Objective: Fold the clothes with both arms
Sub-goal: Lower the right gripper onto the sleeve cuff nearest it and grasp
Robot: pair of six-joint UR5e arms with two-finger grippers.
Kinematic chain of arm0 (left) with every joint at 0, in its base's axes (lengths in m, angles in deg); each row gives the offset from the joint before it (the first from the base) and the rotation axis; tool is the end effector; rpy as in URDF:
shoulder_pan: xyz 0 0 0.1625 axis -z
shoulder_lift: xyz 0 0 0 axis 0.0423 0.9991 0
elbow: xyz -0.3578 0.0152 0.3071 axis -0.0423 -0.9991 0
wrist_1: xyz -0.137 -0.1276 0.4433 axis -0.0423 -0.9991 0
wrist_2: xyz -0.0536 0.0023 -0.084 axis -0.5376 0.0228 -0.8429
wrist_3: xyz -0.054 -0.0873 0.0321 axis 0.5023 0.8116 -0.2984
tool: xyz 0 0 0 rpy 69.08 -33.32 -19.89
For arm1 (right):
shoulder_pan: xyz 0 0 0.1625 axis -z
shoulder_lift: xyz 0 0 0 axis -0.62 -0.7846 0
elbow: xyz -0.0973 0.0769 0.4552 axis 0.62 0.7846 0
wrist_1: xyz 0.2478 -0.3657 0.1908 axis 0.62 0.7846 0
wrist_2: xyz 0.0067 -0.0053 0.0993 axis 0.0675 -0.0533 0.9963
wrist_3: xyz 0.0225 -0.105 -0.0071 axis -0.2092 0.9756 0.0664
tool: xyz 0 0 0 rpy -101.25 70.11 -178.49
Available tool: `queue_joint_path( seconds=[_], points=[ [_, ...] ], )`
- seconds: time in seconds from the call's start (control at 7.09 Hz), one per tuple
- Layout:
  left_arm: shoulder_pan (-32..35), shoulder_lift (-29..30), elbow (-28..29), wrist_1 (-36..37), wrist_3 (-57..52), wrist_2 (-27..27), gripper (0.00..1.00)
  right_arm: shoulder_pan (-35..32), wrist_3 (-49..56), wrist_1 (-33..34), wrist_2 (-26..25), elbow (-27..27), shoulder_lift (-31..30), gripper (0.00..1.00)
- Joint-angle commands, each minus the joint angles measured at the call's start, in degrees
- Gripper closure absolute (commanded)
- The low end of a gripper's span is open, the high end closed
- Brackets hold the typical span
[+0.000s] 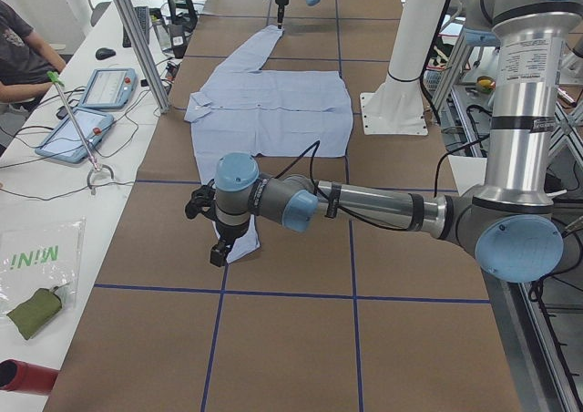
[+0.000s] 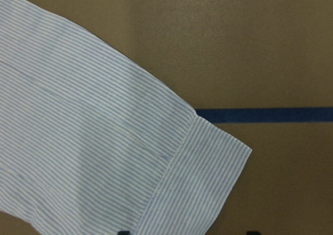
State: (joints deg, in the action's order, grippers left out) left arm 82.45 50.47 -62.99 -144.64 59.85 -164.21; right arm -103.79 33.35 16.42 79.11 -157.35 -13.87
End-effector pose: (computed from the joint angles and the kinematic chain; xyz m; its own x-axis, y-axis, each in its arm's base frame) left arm -0.0103 -0.5933 0.6196 0.7306 0.3488 -0.5870 -0.1254 0.9136 0.3868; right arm -0.1868 -0.5652 0.7486 0.6544 0.0184 0.7559 -0.0934 0.9940 0.0567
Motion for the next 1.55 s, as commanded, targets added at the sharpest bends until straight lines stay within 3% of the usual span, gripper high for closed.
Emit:
queue_joint_path(
  seconds=[0.0, 0.14, 0.42, 0.85, 1.13, 1.27, 1.41],
  points=[
    [0.03, 0.15, -0.04, 0.0, 0.1, 0.0, 0.0, 0.52, 0.09, 0.34, 0.71, 0.01, 0.13, 0.3],
    [0.03, 0.15, -0.12, 0.0, 0.1, 0.0, 0.0, 0.52, 0.0, 0.34, 0.8, -0.07, 0.13, 0.35],
    [0.03, 0.15, -0.04, 0.0, 0.1, 0.0, 0.0, 0.52, 0.09, 0.42, 1.06, 0.1, 0.04, 0.57],
    [0.03, 0.15, 0.05, 0.09, 0.1, 0.0, 0.0, 0.52, 0.0, 0.42, 1.06, 0.19, -0.14, 0.68],
    [0.03, 0.23, -0.04, 0.09, 0.1, 0.0, 0.0, 0.52, 0.0, 0.34, 0.97, 0.19, -0.22, 0.94],
    [-0.06, 0.32, -0.04, 0.09, 0.1, 0.0, 0.0, 0.52, 0.0, 0.34, 0.97, 0.02, -0.14, 1.0],
    [-0.06, 0.84, 0.05, 0.09, 0.19, 0.09, 0.0, 0.44, 0.09, 0.25, 1.23, -0.33, -0.14, 1.0]
  ],
)
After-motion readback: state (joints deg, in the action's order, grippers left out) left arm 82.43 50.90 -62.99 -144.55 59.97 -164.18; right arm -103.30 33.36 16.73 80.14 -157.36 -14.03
